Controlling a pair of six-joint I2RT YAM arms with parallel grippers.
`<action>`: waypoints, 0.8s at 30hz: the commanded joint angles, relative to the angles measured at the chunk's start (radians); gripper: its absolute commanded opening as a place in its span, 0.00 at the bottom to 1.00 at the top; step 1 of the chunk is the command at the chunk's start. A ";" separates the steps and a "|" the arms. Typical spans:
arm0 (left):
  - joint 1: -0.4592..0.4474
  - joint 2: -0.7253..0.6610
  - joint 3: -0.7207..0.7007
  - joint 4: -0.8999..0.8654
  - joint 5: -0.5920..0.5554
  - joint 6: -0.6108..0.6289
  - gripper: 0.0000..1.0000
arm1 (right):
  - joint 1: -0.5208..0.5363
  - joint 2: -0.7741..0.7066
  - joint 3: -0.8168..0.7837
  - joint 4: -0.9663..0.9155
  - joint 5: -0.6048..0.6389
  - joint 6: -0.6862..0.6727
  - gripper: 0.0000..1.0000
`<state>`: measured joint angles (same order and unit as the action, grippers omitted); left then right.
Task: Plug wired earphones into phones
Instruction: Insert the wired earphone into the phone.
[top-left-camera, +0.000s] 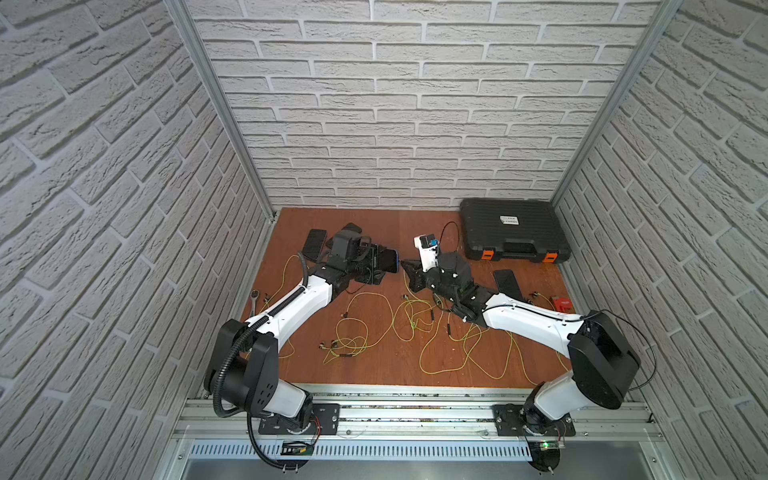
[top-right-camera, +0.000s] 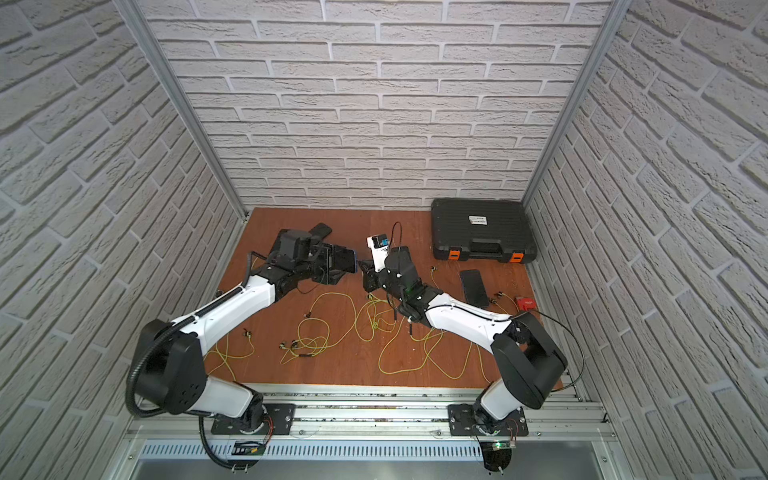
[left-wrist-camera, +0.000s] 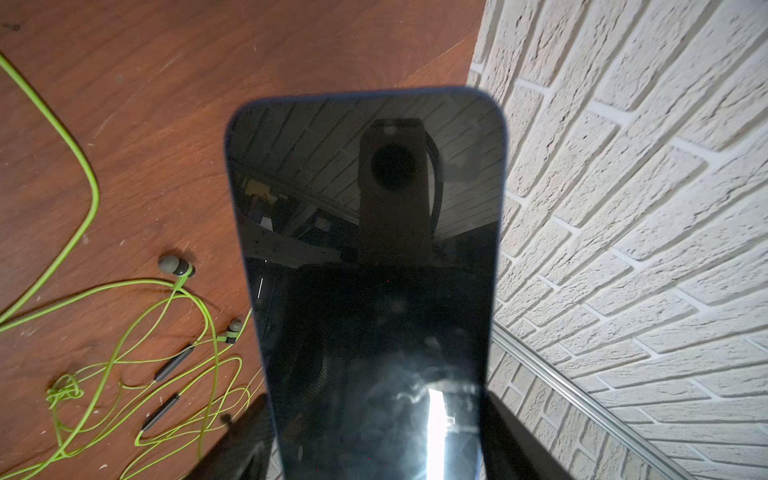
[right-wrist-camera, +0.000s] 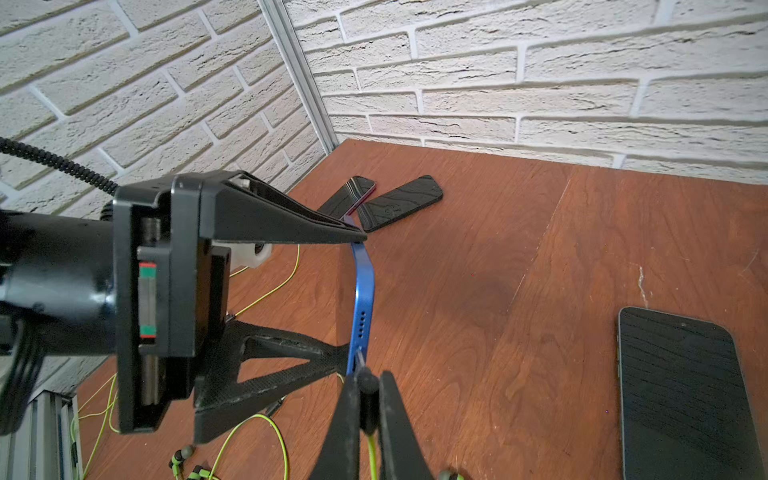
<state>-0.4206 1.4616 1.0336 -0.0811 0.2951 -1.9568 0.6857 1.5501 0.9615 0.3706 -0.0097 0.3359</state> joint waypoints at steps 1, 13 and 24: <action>0.004 -0.029 -0.004 0.087 0.007 0.014 0.00 | 0.010 -0.017 0.012 0.044 -0.009 -0.002 0.06; 0.006 -0.036 -0.006 0.094 0.006 0.011 0.00 | 0.009 0.024 0.025 0.029 -0.009 0.015 0.06; 0.002 -0.025 -0.001 0.112 0.013 0.009 0.00 | 0.009 0.043 0.052 -0.011 0.002 0.014 0.06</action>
<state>-0.4152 1.4616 1.0298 -0.0757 0.2829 -1.9564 0.6857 1.5814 0.9840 0.3614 -0.0181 0.3439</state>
